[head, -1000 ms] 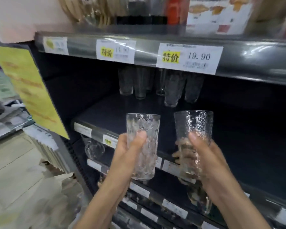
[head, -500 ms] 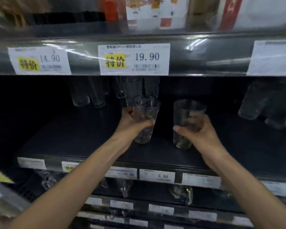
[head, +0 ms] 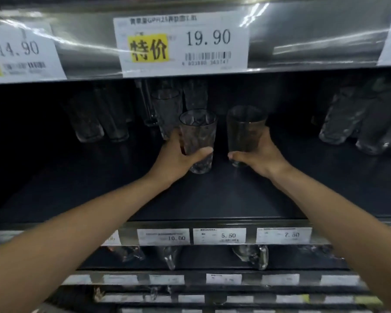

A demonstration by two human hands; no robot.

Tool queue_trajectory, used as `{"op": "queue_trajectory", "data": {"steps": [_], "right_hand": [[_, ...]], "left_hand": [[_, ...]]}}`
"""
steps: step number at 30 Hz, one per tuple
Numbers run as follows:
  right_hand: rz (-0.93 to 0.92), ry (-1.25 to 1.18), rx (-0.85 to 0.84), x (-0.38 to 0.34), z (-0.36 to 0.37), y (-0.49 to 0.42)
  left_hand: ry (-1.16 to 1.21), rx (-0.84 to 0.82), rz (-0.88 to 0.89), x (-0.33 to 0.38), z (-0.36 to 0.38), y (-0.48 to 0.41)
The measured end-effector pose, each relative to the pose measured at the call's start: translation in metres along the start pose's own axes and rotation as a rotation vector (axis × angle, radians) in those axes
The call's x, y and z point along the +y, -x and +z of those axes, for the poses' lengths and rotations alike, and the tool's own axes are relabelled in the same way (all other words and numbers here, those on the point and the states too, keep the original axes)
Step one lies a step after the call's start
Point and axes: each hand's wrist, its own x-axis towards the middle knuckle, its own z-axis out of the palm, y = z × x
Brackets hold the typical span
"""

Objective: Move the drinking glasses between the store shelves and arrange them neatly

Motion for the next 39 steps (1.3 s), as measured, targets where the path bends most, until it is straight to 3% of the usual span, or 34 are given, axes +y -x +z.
{"op": "queue_trajectory", "data": {"steps": [5,10,18,26,39], "right_hand": [[0.024,0.111,-0.028,0.005,0.011,-0.022],[0.036,0.115,0.044,0.005,0.021,-0.049],[0.092,0.114,0.087,0.008,0.029,-0.091],[0.157,0.235,0.176,0.009,0.046,-0.123],[0.186,0.377,0.346,0.008,0.065,-0.139]], "left_hand": [[-0.078,-0.055,0.009,-0.015,-0.003,-0.015],[-0.089,0.081,-0.005,-0.021,0.005,-0.033],[-0.421,0.247,0.146,-0.03,0.016,-0.059],[-0.296,0.32,0.134,-0.04,0.011,-0.066],[-0.403,0.381,0.153,-0.045,0.011,-0.074]]}}
